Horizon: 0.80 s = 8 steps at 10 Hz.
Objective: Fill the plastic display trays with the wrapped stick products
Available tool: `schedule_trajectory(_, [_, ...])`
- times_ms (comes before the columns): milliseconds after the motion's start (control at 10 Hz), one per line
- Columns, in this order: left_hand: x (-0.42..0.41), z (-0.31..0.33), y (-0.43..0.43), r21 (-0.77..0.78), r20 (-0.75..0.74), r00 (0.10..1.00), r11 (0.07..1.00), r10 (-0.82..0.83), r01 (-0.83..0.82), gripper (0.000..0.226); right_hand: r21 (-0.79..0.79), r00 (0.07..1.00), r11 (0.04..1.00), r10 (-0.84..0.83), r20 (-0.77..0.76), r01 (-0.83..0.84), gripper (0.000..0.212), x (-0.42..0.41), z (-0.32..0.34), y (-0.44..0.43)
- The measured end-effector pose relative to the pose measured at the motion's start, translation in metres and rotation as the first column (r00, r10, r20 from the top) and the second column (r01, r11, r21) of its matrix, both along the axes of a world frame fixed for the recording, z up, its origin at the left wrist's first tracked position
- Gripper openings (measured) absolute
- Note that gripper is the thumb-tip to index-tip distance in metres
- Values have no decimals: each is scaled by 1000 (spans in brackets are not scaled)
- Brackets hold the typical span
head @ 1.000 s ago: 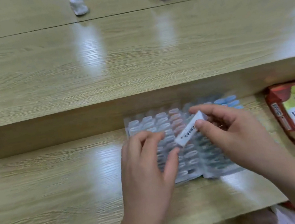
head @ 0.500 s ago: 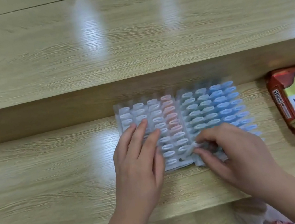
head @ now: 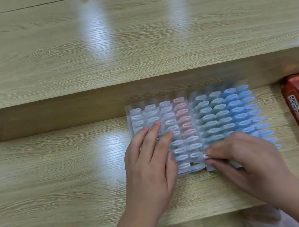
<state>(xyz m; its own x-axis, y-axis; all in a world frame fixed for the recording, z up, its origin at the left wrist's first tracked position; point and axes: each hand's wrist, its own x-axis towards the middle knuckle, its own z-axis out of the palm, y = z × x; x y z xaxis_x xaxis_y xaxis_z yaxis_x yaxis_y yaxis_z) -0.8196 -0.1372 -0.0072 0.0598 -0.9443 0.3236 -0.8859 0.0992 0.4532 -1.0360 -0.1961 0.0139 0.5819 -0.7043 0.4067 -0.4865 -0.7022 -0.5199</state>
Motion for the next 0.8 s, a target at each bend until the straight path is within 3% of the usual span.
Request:
schedule_trajectory(300, [1, -1, 0, -8, 3, 1000, 1000, -3, 3, 38, 4, 998, 999, 53, -30, -53, 14, -1, 2, -4])
schedule_trajectory(400, [0, -2, 0, -11, 7, 1000, 1000, -5, 5, 38, -86, 981, 989, 106, -160, -121, 6, 0, 5, -6])
schedule_trajectory(500, [1, -2, -1, -14, 2, 1000, 1000, -6, 6, 41, -153, 949, 971, 135, -286, -184, 11, 1, 9, -5])
schedule_trajectory(700, [3, -2, -3, 0, 22, 999, 1000, -30, 30, 44, -122, 947, 985, 75, -313, -119, 11, 7, 15, -1])
schedule_trajectory(800, [5, 22, 9, 115, -196, 980, 991, -42, 65, 43, -9, 967, 1000, -10, -254, 8, 24, 6, 37, 12])
